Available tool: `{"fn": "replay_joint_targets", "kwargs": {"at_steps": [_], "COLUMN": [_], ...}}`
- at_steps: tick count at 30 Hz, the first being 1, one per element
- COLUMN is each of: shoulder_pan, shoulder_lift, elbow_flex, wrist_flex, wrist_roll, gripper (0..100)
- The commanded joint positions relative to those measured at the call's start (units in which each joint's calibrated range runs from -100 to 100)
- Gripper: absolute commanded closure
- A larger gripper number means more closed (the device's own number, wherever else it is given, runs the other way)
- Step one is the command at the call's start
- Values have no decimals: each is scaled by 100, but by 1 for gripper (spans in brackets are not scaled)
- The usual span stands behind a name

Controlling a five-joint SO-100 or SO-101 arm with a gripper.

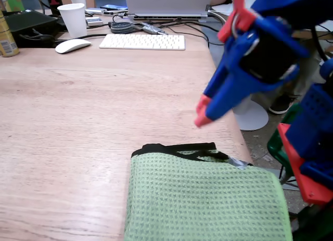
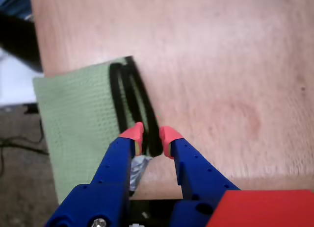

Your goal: Clean the table

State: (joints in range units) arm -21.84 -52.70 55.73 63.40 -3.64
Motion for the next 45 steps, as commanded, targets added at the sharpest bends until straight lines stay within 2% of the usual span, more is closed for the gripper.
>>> {"fn": "replay_joint_targets", "kwargs": {"at_steps": [1,3,6,7,10,12,15,17,22,29,38,40,45], "shoulder_pan": [-2012,-2418,-2232,-2215,-2029,-1758,-862,-675,-878,-895,-878,-878,-878], "shoulder_lift": [150,159,150,150,150,167,733,1111,1780,2157,2817,3118,3178], "elbow_flex": [-1188,-1339,-1226,-1226,-1037,-849,-820,-811,-811,454,133,-75,-160], "wrist_flex": [1041,1148,1050,1050,1033,1017,639,327,163,-1126,-1077,-1069,-1069], "wrist_roll": [-49,-49,-34,10,15,15,15,20,20,20,20,20,15], "gripper": [92,92,90,87,65,59,59,59,59,59,59,63,99]}}
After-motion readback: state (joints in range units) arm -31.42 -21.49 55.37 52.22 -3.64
